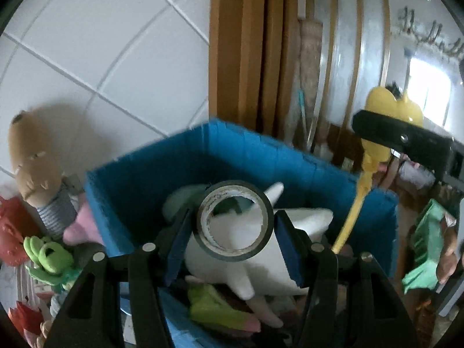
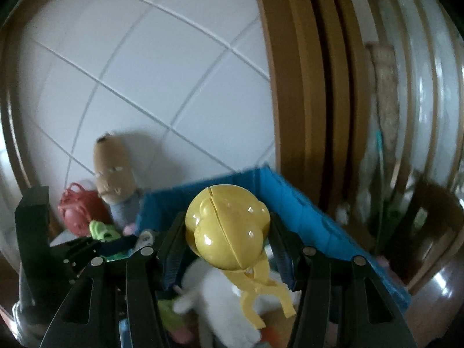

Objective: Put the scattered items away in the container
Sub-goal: 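Carry the tape roll and yellow tongs with both tools toward the blue crate, then lower the tape roll and tongs into the crate and open both tools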

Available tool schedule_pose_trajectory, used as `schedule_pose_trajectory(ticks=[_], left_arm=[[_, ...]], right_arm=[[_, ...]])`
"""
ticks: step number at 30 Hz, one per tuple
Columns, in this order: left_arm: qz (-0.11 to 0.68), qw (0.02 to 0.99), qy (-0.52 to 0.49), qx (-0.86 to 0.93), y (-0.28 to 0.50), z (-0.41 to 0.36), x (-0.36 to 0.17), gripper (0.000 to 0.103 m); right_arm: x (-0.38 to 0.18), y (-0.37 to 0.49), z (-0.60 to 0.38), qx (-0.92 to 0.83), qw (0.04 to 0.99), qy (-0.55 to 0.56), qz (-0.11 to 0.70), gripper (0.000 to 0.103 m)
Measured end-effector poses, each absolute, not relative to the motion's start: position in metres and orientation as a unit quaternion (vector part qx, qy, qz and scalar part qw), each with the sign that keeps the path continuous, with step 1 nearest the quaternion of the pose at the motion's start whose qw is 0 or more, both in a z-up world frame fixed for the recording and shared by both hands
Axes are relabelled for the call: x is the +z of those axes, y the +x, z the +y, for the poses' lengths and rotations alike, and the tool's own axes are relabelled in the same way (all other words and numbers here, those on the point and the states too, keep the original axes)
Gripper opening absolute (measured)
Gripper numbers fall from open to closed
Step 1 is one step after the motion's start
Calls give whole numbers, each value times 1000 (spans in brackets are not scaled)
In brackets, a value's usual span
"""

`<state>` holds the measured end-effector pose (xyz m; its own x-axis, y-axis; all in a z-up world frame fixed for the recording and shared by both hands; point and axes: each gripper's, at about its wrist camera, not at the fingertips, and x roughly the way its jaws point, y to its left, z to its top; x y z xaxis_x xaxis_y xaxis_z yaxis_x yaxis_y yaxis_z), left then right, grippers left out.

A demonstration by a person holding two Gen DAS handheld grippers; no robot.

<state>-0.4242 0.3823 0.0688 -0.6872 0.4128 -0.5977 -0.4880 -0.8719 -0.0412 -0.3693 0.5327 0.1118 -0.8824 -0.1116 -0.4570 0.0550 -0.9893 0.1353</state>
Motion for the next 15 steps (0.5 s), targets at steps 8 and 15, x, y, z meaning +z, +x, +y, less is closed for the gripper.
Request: schedule_pose_trajectory(ticks=[8,15], left_arm=[[66,199,-328,921,-432,394,46,87],[60,179,-320,928,-432,380,41,98]], right_arm=[[79,-404,547,-956,56,281,-54,73],[79,-406,544,-961,59,265,-56,103]])
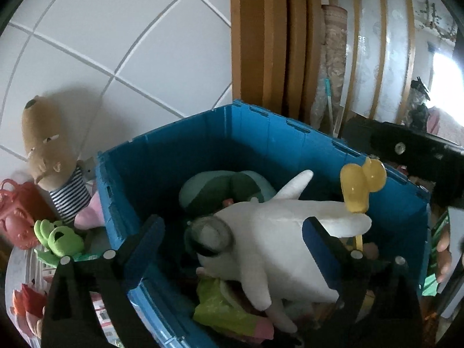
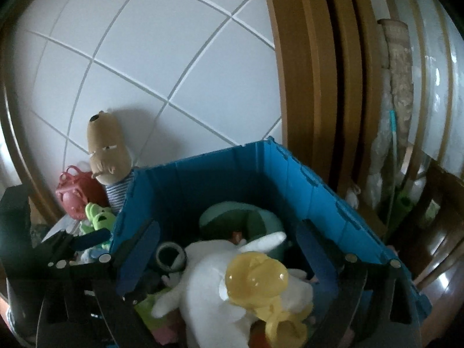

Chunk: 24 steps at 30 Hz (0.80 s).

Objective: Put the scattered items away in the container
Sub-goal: 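Lower the tape roll and tongs into the crate and open both tools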

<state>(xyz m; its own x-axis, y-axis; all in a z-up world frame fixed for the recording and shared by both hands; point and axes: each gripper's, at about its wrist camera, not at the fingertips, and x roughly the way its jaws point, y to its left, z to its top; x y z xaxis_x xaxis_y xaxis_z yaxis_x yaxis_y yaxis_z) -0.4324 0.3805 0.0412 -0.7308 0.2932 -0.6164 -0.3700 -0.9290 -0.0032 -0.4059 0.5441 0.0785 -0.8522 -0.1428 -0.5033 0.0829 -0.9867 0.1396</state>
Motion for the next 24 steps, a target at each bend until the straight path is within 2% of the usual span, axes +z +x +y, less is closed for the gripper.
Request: schedule_pose_trajectory(ticks=[13,24], left_arm=[[32,142,-315,938,-404,339,34,98],[10,91,-308,947,-352,263,25,98]], right_arm=[[97,-363,542,-976,63,199,-67,103],[78,-345,441,-963,115,242,10,103]])
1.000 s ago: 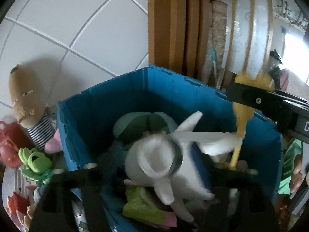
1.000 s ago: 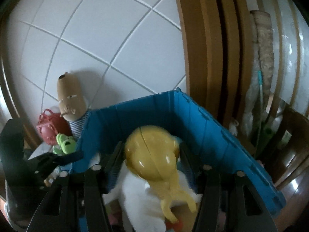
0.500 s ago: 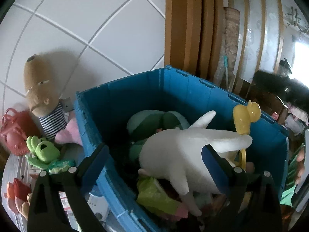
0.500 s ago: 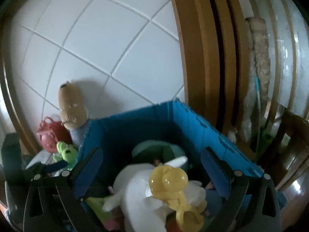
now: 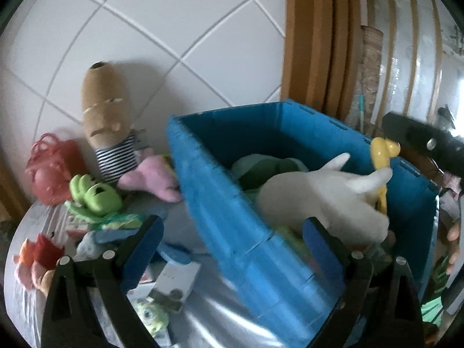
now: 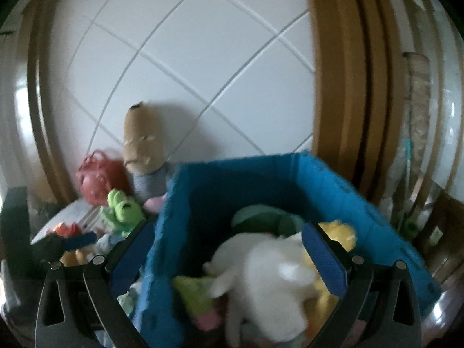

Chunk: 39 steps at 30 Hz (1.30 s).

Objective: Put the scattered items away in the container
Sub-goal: 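Lower the tape roll and tongs into the crate and open both tools, then move both tools back over the table toward the remaining items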

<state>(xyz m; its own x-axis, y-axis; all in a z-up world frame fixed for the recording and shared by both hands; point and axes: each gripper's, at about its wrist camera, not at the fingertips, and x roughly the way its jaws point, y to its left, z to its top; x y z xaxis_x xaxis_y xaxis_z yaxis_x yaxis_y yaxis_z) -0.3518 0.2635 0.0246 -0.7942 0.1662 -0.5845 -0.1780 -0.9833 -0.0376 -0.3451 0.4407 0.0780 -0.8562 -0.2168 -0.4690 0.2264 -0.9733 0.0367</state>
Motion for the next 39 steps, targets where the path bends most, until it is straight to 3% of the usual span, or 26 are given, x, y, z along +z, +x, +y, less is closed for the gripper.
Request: schedule_pose_trajectory(ticks=[12,23,30,39], left_arm=[[-29,14,-306,952,-277,99,3,98],[-41,-75,-374,924,-211,-43,-83,98],[-60,-67,-444,892,-199,-57,-160,98],[-78,-62,-493,864,-198,-29,-217,98]], right_arm=[[46,-307,307,-944,164,287,10,103],[-37,-263,212,-917,196,347,-18,103],[-124,-256,190,-883,183,432,-21,103],[-179,-278,197,-864,169,474,-14,103]])
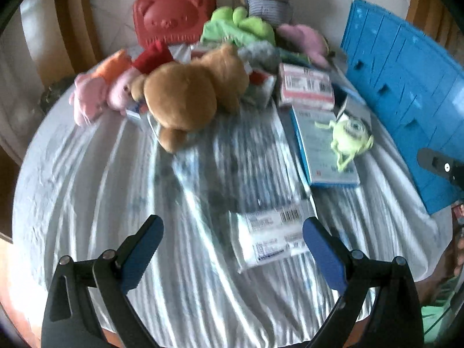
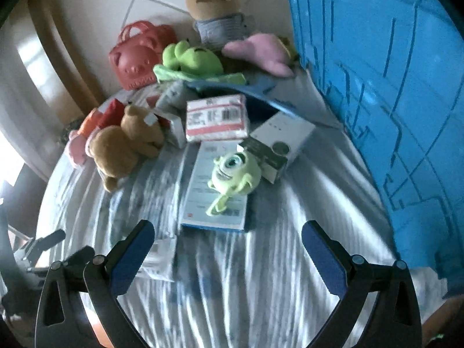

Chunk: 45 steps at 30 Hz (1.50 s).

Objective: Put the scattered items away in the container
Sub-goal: 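Move both tools back over the table toward the remaining items, then grasp the white wipes packet with the left tool while the right tool grasps the green Mike plush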

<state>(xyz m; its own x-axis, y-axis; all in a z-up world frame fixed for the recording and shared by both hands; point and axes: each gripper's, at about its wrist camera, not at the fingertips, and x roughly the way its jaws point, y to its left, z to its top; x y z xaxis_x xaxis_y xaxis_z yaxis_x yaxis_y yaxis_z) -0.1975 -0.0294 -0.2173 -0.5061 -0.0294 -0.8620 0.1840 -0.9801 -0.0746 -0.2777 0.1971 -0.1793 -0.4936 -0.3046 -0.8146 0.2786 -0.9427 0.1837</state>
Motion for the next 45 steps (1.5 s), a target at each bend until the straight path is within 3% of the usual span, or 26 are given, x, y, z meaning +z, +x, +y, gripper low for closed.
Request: schedule_pose_trajectory(ticks=[12,17,22,27,33,36,45], left_arm=[[130,106,549,-819,-209,31,-289,98],[111,201,539,-810,-209,-1,-299,98],[126,261,507,-812,-218,-53,-276,98],[141,195,485,-841,-226,-43,-258,98],[78,126,530,-835,-248,-18,-286,98],[69,111,536,-834,-253,-18,-298,103],[81,67,523,-846,-264,-25,-308,103]], right_arm=[[-220,-323,212,-825,254,503,35,103],[-227,-337,214,-825,275,492,43,103],[-227,-348,206,-829,270,489,30,103],[-233,-352,193,-830,258,495,17,103],[-243,-357,179,-835,231,499,4,103],[-249,-360,170,-841,214,496,8,103],[-270,-372,145,-859,187,474,43,103]])
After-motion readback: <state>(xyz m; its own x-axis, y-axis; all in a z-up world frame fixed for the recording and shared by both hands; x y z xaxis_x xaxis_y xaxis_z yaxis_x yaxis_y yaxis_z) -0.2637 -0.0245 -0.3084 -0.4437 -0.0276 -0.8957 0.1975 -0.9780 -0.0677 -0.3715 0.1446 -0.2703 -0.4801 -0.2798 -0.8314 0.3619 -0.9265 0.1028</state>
